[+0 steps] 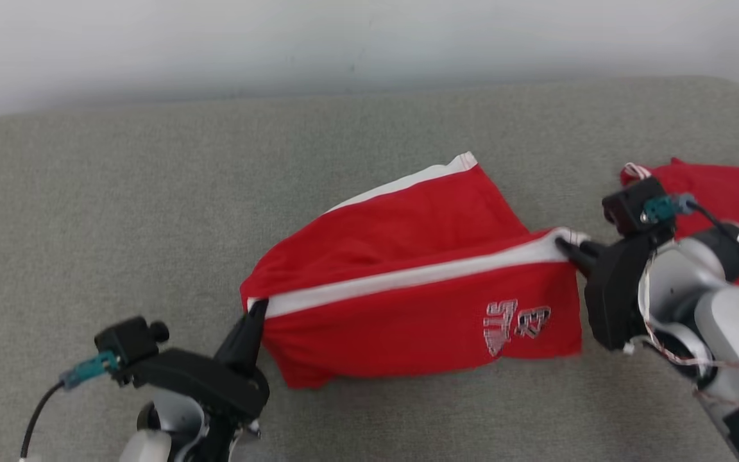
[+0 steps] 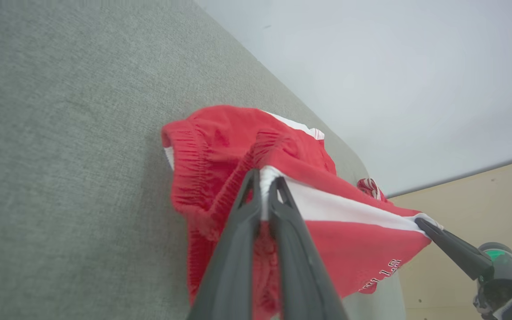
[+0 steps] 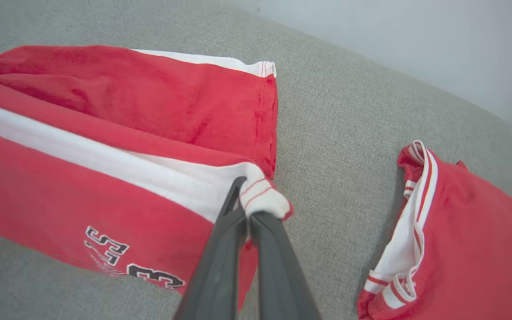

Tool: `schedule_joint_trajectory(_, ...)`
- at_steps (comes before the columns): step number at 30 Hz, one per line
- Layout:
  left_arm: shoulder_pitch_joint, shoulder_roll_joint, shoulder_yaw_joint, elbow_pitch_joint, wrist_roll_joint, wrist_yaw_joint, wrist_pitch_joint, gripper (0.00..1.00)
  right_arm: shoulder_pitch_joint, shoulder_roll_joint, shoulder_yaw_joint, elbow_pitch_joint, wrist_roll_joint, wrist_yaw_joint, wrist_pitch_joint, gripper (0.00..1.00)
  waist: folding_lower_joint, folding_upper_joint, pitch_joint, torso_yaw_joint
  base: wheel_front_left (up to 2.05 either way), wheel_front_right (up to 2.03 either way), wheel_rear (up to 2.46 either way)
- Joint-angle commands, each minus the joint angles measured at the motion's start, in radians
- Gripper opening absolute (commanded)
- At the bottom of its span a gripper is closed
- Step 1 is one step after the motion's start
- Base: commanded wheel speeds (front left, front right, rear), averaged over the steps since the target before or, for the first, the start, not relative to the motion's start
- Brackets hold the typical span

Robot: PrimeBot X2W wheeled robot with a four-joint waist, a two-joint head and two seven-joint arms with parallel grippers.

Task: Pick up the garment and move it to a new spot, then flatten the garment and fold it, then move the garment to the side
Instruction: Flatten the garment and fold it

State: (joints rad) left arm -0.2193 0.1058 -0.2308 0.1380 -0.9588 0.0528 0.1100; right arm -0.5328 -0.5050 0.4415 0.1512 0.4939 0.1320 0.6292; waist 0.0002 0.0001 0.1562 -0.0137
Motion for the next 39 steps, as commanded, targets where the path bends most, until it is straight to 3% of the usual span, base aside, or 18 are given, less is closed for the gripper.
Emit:
schedule_joint_trajectory(1,-0.048,-0.006,0.006,0.027,0.016,0.001,-0.02,0.0,-0.059,-0.007,0.027,0.043,0.007,-0.003,-0.038,0.0,-0.0002,-0.0001,0.063,0.043,0.0,0.0,0.0)
schedule_joint_trajectory(9,-0.211,-0.04,-0.01,0.154,-0.003,-0.008,-0.087,0.0,-0.286,0.001,0.116,0.265,0.003,-0.003,-0.21,0.0,-0.0002,-0.0001,0.166,0.098,0.0,0.0,0.0)
schedule_joint_trajectory(25,-0.371,-0.052,-0.08,0.297,-0.032,-0.029,-0.19,0.0,-0.51,0.08,0.185,0.577,-0.02,-0.003,-0.386,0.0,-0.0002,-0.0001,0.23,0.153,0.0,0.0,0.0)
schedule_joint_trajectory(26,-0.378,-0.053,-0.085,0.303,-0.035,-0.031,-0.194,0.16,-0.517,0.085,0.188,0.595,-0.015,-0.003,-0.388,0.05,-0.0002,-0.0001,0.229,0.154,0.0,0.0,0.0)
schedule_joint_trajectory(27,-0.385,-0.053,-0.09,0.309,-0.037,-0.034,-0.198,0.49,-0.523,0.091,0.191,0.61,-0.011,-0.003,-0.392,0.34,-0.0002,-0.0001,0.228,0.155,0.0,0.0,0.0)
schedule_joint_trajectory(28,-0.39,-0.053,-0.094,0.314,-0.04,-0.034,-0.201,1.0,-0.527,0.099,0.194,0.625,-0.006,-0.003,-0.396,1.0,-0.0002,-0.0001,0.226,0.155,0.0,0.0,0.0)
schedule_joint_trajectory(34,-0.394,-0.053,-0.114,0.333,-0.028,-0.063,-0.251,1.0,-0.525,0.116,0.215,0.673,0.027,-0.003,-0.429,1.0,-0.0002,-0.0001,0.195,0.152,0.0,0.0,0.0)
schedule_joint_trajectory(39,-0.354,-0.027,-0.089,0.325,0.03,-0.056,-0.345,1.0,-0.49,0.108,0.246,0.672,0.092,-0.003,-0.409,1.0,-0.0002,-0.0001,0.149,0.145,0.0,0.0,0.0)
